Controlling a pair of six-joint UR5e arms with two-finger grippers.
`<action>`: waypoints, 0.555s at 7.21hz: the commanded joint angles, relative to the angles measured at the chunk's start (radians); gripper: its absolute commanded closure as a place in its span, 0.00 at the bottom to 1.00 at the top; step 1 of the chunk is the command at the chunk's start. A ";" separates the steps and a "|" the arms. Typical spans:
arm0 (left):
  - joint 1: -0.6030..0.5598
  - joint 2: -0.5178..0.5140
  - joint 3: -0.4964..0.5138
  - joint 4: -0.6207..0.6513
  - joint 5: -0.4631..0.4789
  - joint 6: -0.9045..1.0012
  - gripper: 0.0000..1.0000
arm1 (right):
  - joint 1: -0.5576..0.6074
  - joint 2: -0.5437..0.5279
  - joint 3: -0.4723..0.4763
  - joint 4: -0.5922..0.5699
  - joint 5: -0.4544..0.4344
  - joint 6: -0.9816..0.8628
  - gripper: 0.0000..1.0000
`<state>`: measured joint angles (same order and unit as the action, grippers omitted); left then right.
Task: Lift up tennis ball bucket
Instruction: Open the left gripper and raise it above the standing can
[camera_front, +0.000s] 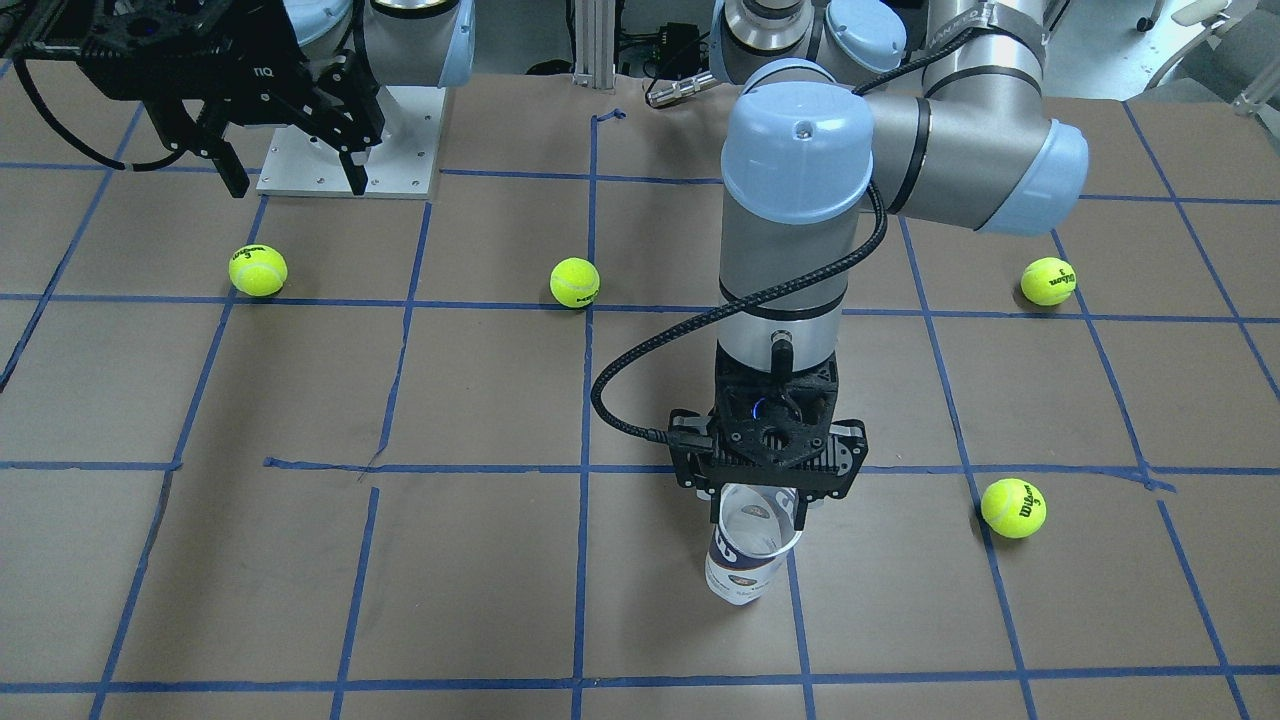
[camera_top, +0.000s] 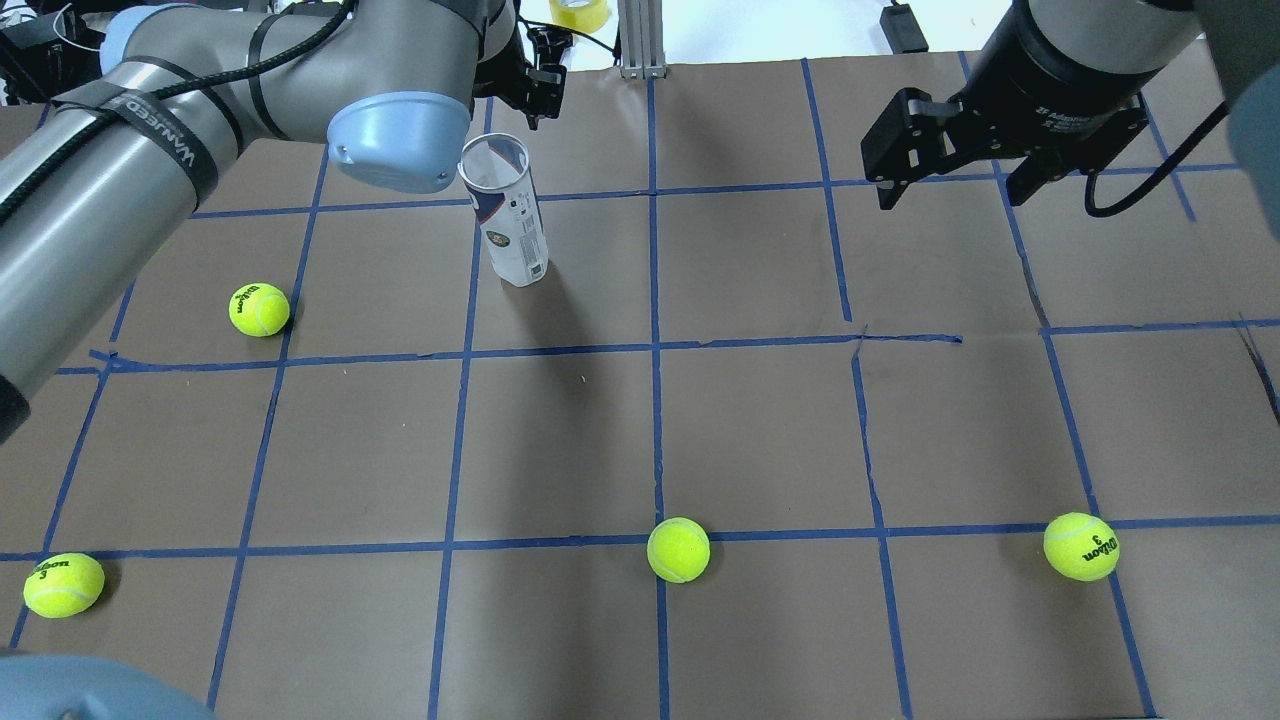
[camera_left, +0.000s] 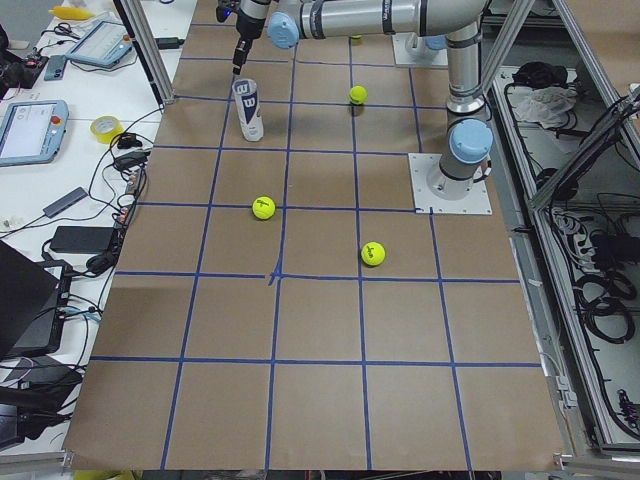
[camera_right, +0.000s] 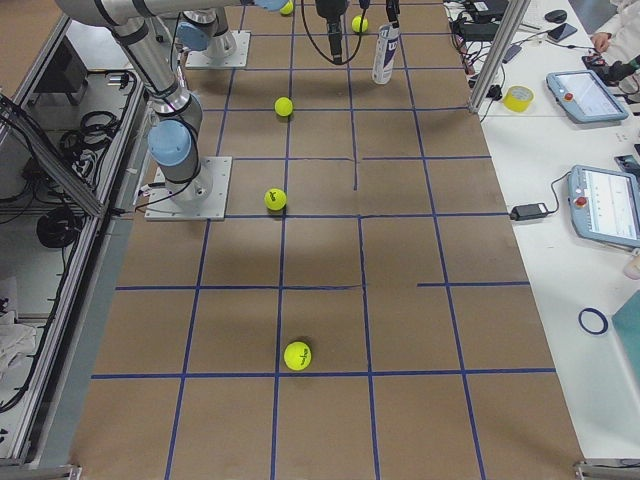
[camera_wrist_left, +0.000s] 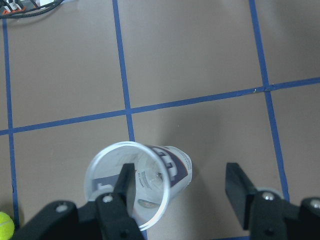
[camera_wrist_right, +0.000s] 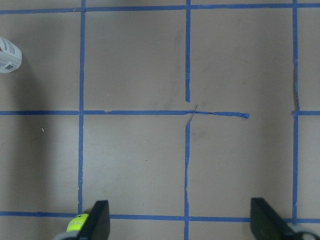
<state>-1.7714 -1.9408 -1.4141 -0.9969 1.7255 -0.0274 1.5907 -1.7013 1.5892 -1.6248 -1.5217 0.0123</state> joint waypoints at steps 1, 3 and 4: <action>0.000 0.051 0.004 -0.108 -0.024 -0.008 0.10 | 0.000 0.000 0.000 0.000 0.000 0.000 0.00; 0.015 0.120 0.003 -0.291 -0.094 -0.052 0.00 | 0.000 -0.001 0.000 0.000 0.000 0.000 0.00; 0.044 0.155 0.007 -0.424 -0.228 -0.087 0.00 | 0.000 -0.004 0.000 0.000 -0.006 -0.005 0.00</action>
<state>-1.7541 -1.8296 -1.4091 -1.2748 1.6172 -0.0752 1.5907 -1.7033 1.5892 -1.6246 -1.5231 0.0112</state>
